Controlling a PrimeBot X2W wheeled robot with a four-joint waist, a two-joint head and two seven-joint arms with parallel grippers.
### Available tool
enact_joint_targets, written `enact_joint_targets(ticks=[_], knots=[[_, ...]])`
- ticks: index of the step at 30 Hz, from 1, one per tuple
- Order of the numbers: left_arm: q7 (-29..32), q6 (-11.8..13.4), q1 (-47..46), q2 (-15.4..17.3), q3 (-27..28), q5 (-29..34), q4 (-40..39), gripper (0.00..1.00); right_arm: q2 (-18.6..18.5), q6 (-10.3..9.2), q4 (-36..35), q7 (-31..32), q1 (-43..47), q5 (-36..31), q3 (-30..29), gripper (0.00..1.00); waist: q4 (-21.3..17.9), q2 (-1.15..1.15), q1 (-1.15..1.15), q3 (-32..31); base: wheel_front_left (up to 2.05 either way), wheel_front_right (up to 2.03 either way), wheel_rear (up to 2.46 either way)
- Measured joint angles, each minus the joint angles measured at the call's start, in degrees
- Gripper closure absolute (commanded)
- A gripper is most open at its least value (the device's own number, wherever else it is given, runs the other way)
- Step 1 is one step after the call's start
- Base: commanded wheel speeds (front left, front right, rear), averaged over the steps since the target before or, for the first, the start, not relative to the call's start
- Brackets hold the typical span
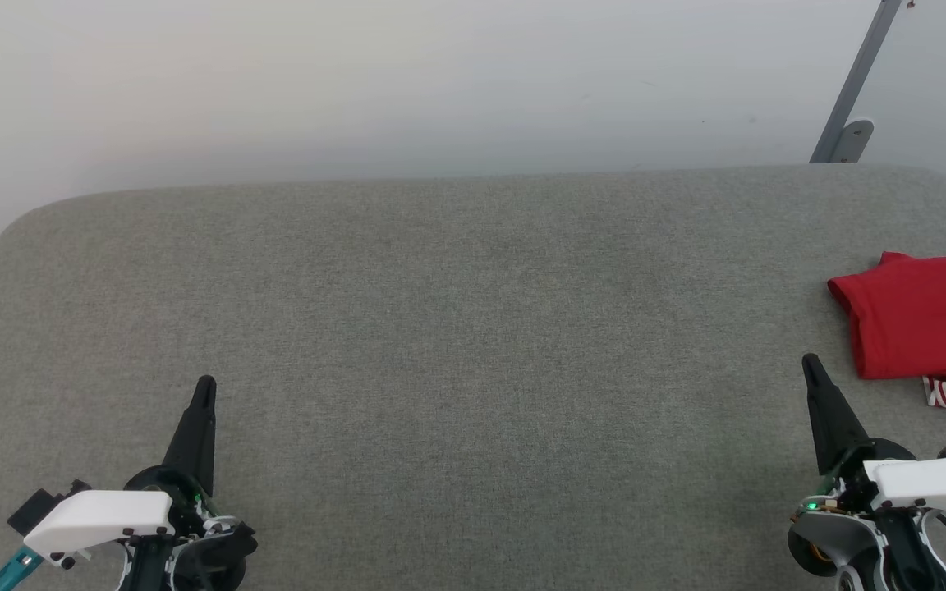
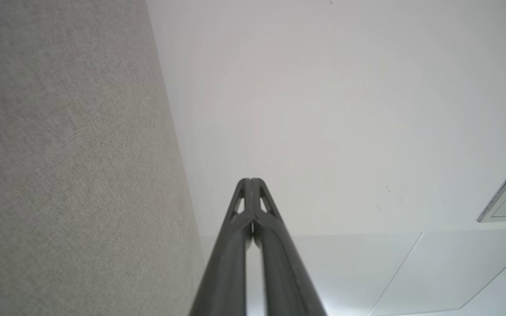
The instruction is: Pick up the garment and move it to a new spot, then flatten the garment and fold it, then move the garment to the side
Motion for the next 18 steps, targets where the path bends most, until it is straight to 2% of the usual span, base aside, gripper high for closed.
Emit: enact_joint_targets(ticks=[18], knots=[[0.1,0.0,0.0,0.0,0.1,0.0,0.0,1.00,0.0,0.00,0.0,0.0,0.0,0.0,0.0,1.00,0.0,0.00,0.00,0.0,0.00,0.00,0.00]])
